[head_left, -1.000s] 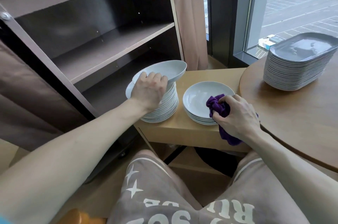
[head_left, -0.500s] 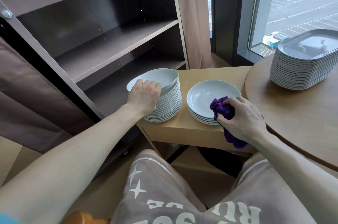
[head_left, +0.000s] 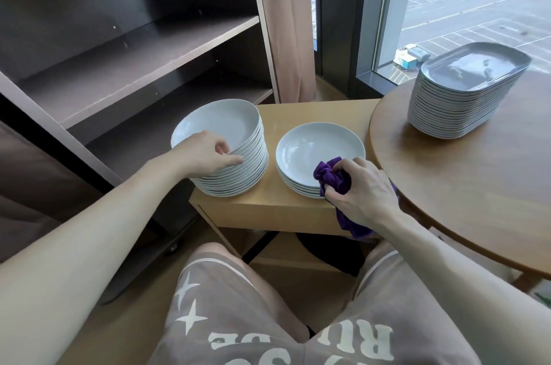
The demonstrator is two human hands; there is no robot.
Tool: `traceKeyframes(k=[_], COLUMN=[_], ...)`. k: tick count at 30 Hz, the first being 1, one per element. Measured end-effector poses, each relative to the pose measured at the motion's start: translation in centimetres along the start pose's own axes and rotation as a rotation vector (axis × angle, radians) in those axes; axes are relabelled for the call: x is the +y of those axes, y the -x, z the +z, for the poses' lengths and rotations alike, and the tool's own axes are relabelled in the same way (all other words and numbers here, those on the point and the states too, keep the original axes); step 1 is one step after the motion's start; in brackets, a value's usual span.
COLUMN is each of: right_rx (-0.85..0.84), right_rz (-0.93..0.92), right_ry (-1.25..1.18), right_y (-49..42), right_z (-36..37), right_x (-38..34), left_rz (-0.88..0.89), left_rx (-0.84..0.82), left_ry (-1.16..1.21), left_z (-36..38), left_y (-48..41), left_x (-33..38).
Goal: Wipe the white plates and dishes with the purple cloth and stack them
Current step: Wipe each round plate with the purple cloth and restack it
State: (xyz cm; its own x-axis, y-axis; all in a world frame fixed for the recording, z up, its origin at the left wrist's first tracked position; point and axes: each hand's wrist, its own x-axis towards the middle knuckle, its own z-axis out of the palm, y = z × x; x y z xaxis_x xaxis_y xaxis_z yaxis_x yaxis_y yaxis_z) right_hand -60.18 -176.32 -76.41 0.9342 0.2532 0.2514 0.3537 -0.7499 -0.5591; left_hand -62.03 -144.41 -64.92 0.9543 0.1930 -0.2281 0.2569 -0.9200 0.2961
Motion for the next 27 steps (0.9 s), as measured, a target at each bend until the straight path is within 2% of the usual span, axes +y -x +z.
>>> traceKeyframes(k=[2,5,6,8,10,12,16,19,23,27], right_rx=[0.007,0.025,0.033,0.059,0.084,0.089,0.049,-0.002,-0.079,-0.229], right_rz=[0.012,0.028,0.033,0.057,0.083,0.088,0.033,-0.028,-0.083,-0.056], right_ry=[-0.008,-0.008,-0.004,-0.002,0.002,0.021,0.098,0.175,0.3,0.439], right_y=[-0.1,-0.3,-0.5,-0.9,-1.4,-1.7,-2.0,-2.9,-5.2,-7.2], right_z=[-0.1,-0.4,-0.6,-1.0,-1.4,-1.5,-1.1,-0.6,-0.2,-0.1], right_x=[0.0,0.2,0.3,0.5,0.7,0.8,0.9,0.7,0.0,-0.4], left_rz=[0.047,0.403,0.518,0.608,0.485,0.303,0.122,0.072,0.108,0.138], left_rx=[0.121,0.421,0.455,0.367,0.203,0.075,-0.004,-0.026,0.004,0.001], left_ry=[-0.163,-0.344,-0.333,-0.307,-0.274,-0.144,0.27,0.447,0.548,0.617], left_z=[1.4,4.1,5.2,8.1,10.8,12.4,13.3,13.8,14.9,15.3], left_y=[0.0,0.8,1.0,1.3,0.9,0.0,-2.1,-3.1,-3.6,-4.1], left_x=[1.1,3.7,4.6,6.1,6.8,6.9,6.9,7.1,6.4,5.7])
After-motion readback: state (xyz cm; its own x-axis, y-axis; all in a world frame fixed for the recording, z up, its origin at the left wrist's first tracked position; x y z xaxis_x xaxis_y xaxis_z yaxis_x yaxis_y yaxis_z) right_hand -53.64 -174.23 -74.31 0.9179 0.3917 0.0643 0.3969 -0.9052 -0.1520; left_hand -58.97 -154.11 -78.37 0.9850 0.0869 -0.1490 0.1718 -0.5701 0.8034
